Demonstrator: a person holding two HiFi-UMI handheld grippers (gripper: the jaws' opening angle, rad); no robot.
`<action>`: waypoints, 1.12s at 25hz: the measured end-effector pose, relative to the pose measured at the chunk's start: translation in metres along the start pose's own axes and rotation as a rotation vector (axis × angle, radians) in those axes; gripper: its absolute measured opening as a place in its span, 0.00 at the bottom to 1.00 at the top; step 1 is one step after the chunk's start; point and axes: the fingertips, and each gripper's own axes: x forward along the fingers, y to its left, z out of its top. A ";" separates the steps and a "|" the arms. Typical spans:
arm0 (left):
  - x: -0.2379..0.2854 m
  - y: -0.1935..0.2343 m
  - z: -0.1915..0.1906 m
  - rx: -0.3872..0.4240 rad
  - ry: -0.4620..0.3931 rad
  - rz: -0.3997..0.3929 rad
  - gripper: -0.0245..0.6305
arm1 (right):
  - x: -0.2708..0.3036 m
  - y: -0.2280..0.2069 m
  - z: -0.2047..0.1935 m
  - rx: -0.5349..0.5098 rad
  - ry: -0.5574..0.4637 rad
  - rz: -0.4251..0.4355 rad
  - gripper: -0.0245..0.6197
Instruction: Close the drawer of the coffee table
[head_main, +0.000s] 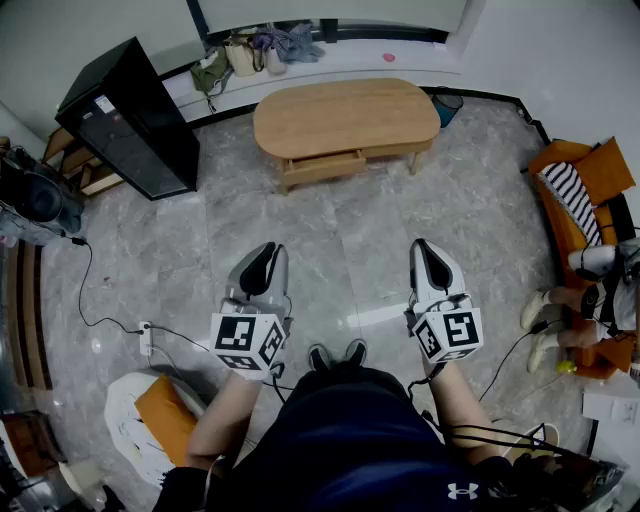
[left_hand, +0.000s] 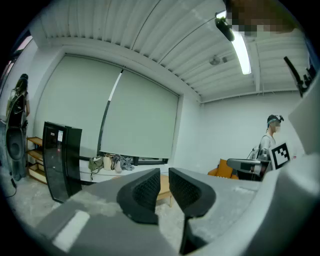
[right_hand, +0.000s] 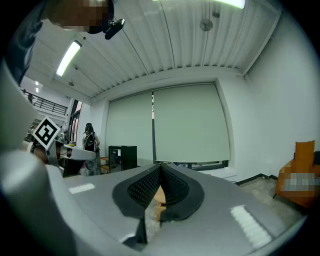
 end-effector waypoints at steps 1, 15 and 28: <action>0.001 -0.002 0.001 0.001 0.000 0.003 0.13 | 0.000 -0.002 -0.001 0.003 0.001 0.003 0.04; 0.022 -0.045 0.002 0.039 0.022 0.034 0.13 | -0.011 -0.050 -0.004 0.090 -0.033 0.041 0.04; 0.021 -0.022 -0.014 0.014 0.056 0.149 0.13 | 0.017 -0.071 -0.022 0.147 0.001 0.070 0.04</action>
